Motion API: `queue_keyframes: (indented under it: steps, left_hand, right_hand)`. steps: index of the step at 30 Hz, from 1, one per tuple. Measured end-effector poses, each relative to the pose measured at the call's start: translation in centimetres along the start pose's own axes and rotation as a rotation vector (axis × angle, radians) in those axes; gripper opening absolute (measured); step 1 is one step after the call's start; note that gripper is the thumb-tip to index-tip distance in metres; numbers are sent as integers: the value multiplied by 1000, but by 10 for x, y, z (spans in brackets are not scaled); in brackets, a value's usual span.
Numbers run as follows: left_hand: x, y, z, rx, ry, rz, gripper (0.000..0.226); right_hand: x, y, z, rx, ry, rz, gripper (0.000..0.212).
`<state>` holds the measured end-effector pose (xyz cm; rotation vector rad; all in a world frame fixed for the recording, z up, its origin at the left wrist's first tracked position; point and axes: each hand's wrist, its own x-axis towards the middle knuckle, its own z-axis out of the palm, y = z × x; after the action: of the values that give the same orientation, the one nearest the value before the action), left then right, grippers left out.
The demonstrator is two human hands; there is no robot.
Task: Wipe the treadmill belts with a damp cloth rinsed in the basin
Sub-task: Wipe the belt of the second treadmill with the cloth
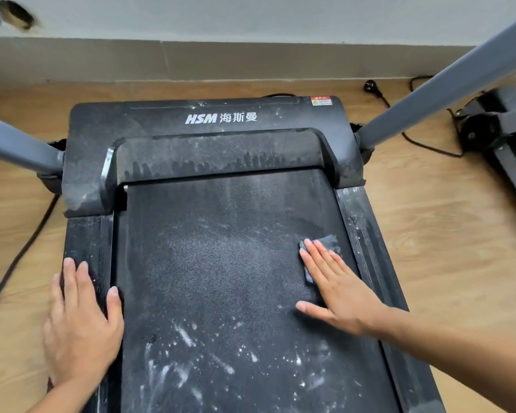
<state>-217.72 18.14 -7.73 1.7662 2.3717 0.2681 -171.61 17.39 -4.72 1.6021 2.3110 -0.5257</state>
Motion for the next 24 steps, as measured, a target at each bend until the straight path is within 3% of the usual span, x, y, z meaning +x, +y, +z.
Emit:
queue_keyframes:
  steps: [8,11,15,17,21,24]
  left_hand:
    - [-1,-1,0,9,14,16,74]
    - [-2,-2,-1,5,11,11,74]
    - [-1,-1,-2,5,4,11,73]
    - [-1,-1,-1,3,3,5,74]
    - [-3,0,-2,15,0,-5,75]
    - [-2,2,-3,20,-19,2,74]
  right_hand:
    - [140,39,-60,193,207,306,113]
    - [108,29,-48,209,168,230,115]
    - [-26,-2,-1,19,-21,-51,113]
    - [-75,-11,26,-105,4,-156,112]
    - [-34,-3,22,-104,62,-139,113]
    - [45,9,-11,-37,88,27,117]
